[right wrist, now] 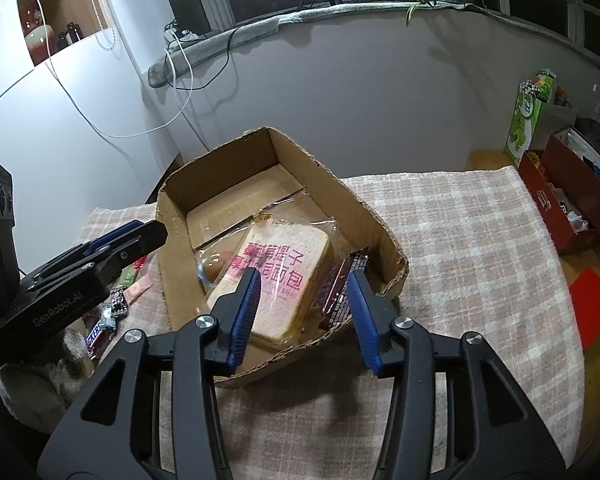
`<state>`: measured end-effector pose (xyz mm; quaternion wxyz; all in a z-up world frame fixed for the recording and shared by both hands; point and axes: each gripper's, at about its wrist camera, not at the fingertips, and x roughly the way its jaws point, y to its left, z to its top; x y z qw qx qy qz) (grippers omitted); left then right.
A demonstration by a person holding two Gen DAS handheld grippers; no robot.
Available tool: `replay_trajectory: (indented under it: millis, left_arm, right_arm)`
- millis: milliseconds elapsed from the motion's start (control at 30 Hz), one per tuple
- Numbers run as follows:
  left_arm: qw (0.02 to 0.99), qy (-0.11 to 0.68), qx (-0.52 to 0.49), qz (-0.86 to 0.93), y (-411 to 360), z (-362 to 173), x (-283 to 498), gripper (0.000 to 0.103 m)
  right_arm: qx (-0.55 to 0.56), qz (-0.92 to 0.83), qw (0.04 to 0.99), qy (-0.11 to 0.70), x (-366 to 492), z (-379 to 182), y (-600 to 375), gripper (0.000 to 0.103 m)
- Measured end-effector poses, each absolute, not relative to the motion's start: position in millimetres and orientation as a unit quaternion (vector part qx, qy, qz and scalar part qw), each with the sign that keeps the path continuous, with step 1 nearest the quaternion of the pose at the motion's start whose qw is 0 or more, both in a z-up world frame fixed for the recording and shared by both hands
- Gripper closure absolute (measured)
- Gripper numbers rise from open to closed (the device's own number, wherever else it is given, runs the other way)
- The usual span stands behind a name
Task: Organize snacks
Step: 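Carry both snacks to the box and release them beside the bread, then move both grippers back over the snack pile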
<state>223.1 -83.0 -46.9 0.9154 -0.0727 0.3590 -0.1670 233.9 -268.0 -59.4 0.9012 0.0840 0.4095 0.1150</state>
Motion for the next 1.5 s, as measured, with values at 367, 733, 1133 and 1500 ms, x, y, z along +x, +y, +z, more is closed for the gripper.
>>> replay_trajectory:
  millis: [367, 733, 1133, 1500]
  left_arm:
    - [0.924, 0.34, -0.083, -0.156, -63, -29, 191, 0.063]
    - [0.932, 0.323, -0.107, -0.122, 6, -17, 147, 0.063]
    - [0.931, 0.334, -0.133, -0.058, 86, -37, 99, 0.063]
    - [0.916, 0.374, -0.14, -0.033, 115, -76, 96, 0.063]
  right_arm:
    - [0.072, 0.138, 0.906, 0.394, 204, -38, -245, 0.056]
    - [0.048, 0.184, 0.899, 0.395, 182, -35, -205, 0.056]
    - [0.028, 0.237, 0.875, 0.422, 179, -54, -154, 0.056]
    - [0.031, 0.295, 0.837, 0.461, 181, -76, -83, 0.056]
